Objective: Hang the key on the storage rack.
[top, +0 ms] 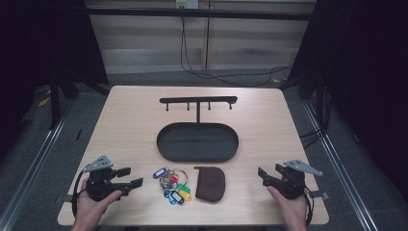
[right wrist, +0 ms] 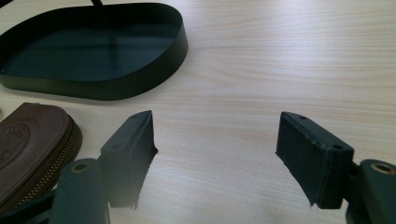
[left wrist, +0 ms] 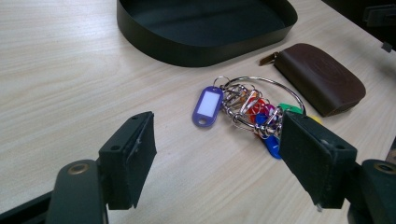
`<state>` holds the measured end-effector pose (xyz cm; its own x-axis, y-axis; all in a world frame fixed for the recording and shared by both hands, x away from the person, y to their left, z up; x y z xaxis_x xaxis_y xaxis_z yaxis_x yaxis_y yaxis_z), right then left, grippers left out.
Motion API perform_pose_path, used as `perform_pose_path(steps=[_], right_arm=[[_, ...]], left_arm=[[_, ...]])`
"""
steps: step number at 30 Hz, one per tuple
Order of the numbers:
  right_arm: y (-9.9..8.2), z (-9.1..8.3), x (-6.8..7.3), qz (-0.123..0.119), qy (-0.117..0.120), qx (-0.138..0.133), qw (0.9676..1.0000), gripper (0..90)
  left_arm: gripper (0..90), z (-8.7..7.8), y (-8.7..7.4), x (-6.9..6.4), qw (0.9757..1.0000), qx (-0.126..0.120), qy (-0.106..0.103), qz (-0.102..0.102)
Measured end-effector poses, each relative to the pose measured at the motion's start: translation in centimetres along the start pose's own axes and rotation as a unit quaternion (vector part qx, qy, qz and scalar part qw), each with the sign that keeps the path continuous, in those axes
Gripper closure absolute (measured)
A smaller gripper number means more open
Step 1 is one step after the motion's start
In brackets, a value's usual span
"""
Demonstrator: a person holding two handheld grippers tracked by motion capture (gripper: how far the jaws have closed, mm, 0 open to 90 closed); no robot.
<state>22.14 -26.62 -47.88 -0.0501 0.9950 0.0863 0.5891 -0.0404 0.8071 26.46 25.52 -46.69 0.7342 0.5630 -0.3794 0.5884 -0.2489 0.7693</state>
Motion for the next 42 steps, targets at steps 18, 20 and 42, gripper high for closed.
perform_pose_path(steps=[18,20,42], right_arm=[[0.2,-0.6,0.6,-0.01,0.038,0.022,0.999,27.3],[0.3,-0.7,0.7,-0.009,0.045,0.029,0.9985,29.1],[3.2,-0.1,3.7,-0.024,0.12,0.114,0.986,20.4]], left_arm=[[24.9,-0.1,-0.2,0.1,0.9999,0.01,0.002,-0.005],[24.9,-0.1,-0.2,0.1,0.9999,0.011,0.003,-0.006],[25.1,-0.2,-0.2,0.2,0.9998,0.011,0.016,-0.005]])
Point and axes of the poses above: each handheld gripper's, and its own axes: z roughly forward along the jaws, y roughly out of its top, x roughly to its left, the point moved 1 cm from there along z, roughly forward along the jaws, and after that the axes turned 9 degrees about -y, right-handed, at the moved point
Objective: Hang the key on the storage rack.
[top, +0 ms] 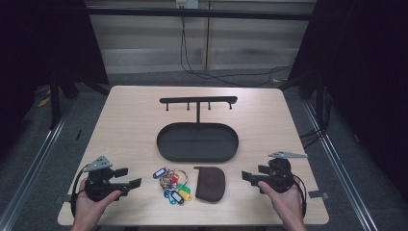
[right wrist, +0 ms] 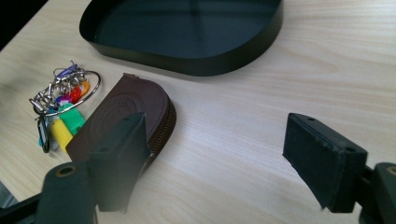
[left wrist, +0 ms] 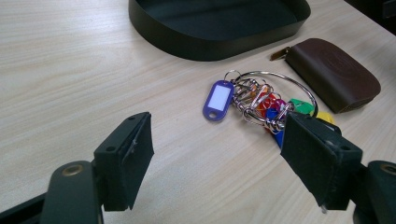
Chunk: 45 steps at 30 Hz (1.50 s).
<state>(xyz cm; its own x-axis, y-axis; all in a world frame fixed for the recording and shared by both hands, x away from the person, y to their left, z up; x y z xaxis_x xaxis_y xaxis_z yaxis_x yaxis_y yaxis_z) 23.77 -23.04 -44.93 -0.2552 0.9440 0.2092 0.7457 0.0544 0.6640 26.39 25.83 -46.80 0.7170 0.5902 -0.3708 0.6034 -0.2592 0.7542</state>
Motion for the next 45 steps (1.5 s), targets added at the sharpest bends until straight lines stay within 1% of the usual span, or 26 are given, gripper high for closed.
perform_pose_path(steps=[1,4,10,12,15,16,18,21,22,23,24,25,26,28,31,32,33,36,37,38,39,40,41,43,44,45], right_arm=[[0.2,0.1,0.2,-0.006,0.0,0.001,1.0,20.2],[0.8,0.2,0.7,-0.011,0.007,0.008,0.9999,20.4],[1.4,0.6,1.5,-0.013,0.011,0.027,0.9995,20.5],[2.0,0.7,2.1,-0.02,0.015,0.032,0.9992,20.5],[2.3,0.8,2.3,-0.022,0.017,0.038,0.9989,20.5],[2.5,1.0,2.5,-0.022,0.019,0.044,0.9986,20.5],[2.8,1.7,2.8,-0.027,0.026,0.069,0.9969,20.6],[3.0,2.2,3.0,-0.026,0.029,0.08,0.996,20.9],[3.2,2.5,3.2,-0.025,0.033,0.089,0.9952,22.0],[3.2,2.5,3.2,-0.025,0.033,0.089,0.9952,22.0],[3.5,2.8,3.5,-0.022,0.038,0.099,0.9941,22.9],[3.5,2.8,3.5,-0.022,0.038,0.099,0.9941,22.9],[3.8,3.1,3.9,-0.016,0.037,0.115,0.9925,23.4],[3.8,3.2,4.1,-0.016,0.038,0.12,0.9919,24.3],[4.2,3.6,4.8,-0.02,0.034,0.144,0.9888,25.7],[4.3,4.0,5.2,-0.024,0.035,0.161,0.986,25.7],[4.3,4.0,5.2,-0.024,0.035,0.161,0.986,25.7],[4.4,4.7,5.5,-0.036,0.027,0.188,0.9812,25.7],[4.5,5.0,5.7,-0.043,0.023,0.202,0.9782,24.6],[4.5,5.0,5.7,-0.043,0.023,0.202,0.9782,24.6],[4.6,5.3,6.1,-0.055,0.013,0.217,0.9744,23.1],[4.6,5.3,6.1,-0.055,0.013,0.217,0.9744,23.1],[4.7,5.7,6.5,-0.062,0.012,0.228,0.9717,22.4],[4.7,6.1,6.8,-0.069,0.013,0.235,0.9695,21.0],[4.7,6.1,6.8,-0.069,0.013,0.235,0.9695,21.0],[4.7,6.5,7.1,-0.067,0.013,0.244,0.9673,20.1]], left_arm=[[25.2,0.0,0.0,0.0,1.0,0.003,0.0,0.001],[25.6,0.1,0.1,0.1,1.0,0.002,0.0,0.002],[25.8,0.0,0.1,-0.1,1.0,0.0,0.0,0.005],[25.9,0.1,0.1,-0.1,1.0,0.001,0.0,0.004],[25.9,0.1,0.1,-0.1,1.0,0.002,0.0,0.004],[25.9,0.1,0.1,-0.1,1.0,0.002,0.0,0.004],[26.7,0.1,0.1,-0.2,1.0,-0.002,0.002,0.006],[26.7,0.0,0.1,-0.2,1.0,-0.004,0.002,0.007],[26.8,-0.1,0.1,-0.3,1.0,-0.003,0.002,0.009],[26.8,-0.1,0.1,-0.3,1.0,-0.003,0.002,0.009],[26.9,-0.1,0.0,-0.3,0.9999,-0.003,0.001,0.01],[26.9,-0.1,0.0,-0.4,0.9999,-0.004,0.002,0.012],[26.9,-0.2,0.0,-0.4,0.9999,-0.003,0.002,0.012],[26.9,-0.2,0.0,-0.5,0.9999,-0.003,0.003,0.013],[27.0,-0.1,0.0,-0.4,0.9999,-0.003,0.001,0.013],[27.0,-0.1,0.0,-0.4,0.9999,-0.003,0.001,0.013],[27.0,-0.1,0.0,-0.4,0.9999,-0.003,0.001,0.013],[27.0,-0.2,0.0,-0.4,0.9999,-0.003,0.0,0.012],[27.1,-0.2,0.0,-0.4,0.9999,-0.003,-0.001,0.013],[27.1,-0.2,0.0,-0.4,0.9999,-0.002,-0.001,0.012],[27.1,-0.3,0.0,-0.5,0.9999,-0.003,-0.001,0.013],[27.2,-0.3,0.0,-0.5,0.9999,-0.003,-0.001,0.013],[27.2,-0.2,0.0,-0.5,0.9999,-0.004,-0.001,0.014],[27.2,-0.2,0.0,-0.5,0.9999,-0.004,-0.001,0.014],[27.2,-0.2,0.0,-0.5,0.9999,-0.004,-0.002,0.014],[27.2,-0.3,0.0,-0.5,0.9999,-0.004,-0.003,0.014]])
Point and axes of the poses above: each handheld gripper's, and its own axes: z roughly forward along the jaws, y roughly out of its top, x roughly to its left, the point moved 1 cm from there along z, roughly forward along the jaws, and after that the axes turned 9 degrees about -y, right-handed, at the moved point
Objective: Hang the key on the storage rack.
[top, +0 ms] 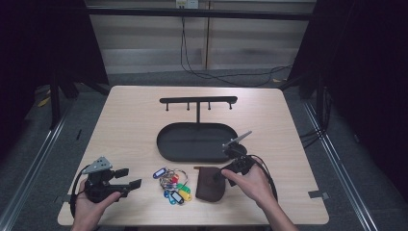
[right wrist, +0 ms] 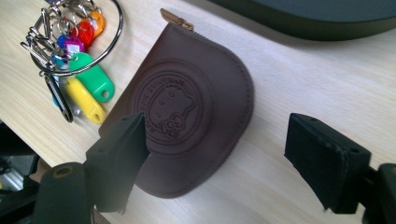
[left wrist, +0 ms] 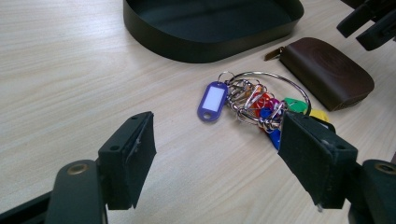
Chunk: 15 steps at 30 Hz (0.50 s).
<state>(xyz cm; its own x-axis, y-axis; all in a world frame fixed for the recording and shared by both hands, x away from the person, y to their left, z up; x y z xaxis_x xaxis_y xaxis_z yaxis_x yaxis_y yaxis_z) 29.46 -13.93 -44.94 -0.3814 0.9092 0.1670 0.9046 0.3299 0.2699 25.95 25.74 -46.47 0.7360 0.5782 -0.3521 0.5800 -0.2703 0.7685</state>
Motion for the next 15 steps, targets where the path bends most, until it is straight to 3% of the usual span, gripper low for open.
perform_pose_path(steps=[4,7,15], right_arm=[[0.4,0.5,0.5,-0.004,0.0,0.007,1.0,19.5],[0.8,1.5,1.0,0.001,-0.004,0.027,0.9996,18.7],[0.9,2.8,1.6,0.005,-0.008,0.036,0.9993,19.1]], left_arm=[[27.2,0.0,0.0,0.0,1.0,-0.001,-0.002,0.0],[27.2,-0.1,0.0,0.0,1.0,-0.001,-0.002,0.002],[27.6,-0.1,0.0,0.0,1.0,0.001,-0.001,0.002]])
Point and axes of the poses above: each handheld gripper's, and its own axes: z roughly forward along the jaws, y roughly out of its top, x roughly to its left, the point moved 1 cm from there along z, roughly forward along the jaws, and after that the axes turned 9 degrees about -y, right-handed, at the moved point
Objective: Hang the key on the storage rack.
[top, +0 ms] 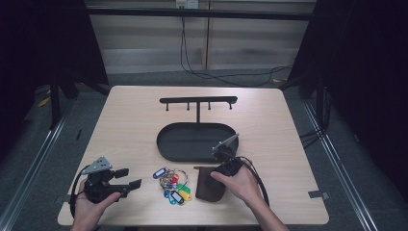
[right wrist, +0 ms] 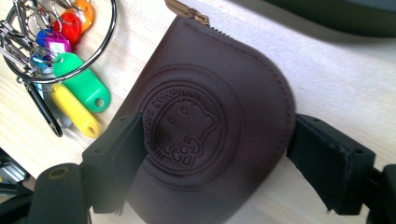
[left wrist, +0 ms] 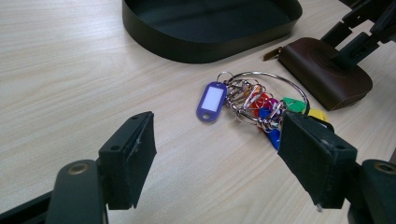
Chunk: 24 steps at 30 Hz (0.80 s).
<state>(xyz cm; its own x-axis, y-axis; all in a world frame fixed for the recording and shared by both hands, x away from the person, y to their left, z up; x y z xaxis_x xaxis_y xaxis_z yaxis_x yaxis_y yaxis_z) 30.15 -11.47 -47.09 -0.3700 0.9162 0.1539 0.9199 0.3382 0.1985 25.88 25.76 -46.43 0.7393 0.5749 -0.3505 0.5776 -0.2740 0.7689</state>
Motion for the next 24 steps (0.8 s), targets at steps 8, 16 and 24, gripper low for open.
perform_pose_path(steps=[8,16,24], right_arm=[[0.1,1.0,-0.1,0.014,0.009,0.014,0.9998,13.5],[0.0,1.0,-0.2,0.019,0.011,0.012,0.9997,16.3],[0.2,-0.4,-1.0,0.04,0.013,-0.028,0.9987,52.3]], left_arm=[[27.7,0.0,0.0,-0.1,1.0,0.0,-0.001,0.001],[27.8,0.1,0.0,-0.2,1.0,-0.001,-0.002,0.0],[27.8,0.0,0.0,-0.1,1.0,0.0,0.001,0.001]])
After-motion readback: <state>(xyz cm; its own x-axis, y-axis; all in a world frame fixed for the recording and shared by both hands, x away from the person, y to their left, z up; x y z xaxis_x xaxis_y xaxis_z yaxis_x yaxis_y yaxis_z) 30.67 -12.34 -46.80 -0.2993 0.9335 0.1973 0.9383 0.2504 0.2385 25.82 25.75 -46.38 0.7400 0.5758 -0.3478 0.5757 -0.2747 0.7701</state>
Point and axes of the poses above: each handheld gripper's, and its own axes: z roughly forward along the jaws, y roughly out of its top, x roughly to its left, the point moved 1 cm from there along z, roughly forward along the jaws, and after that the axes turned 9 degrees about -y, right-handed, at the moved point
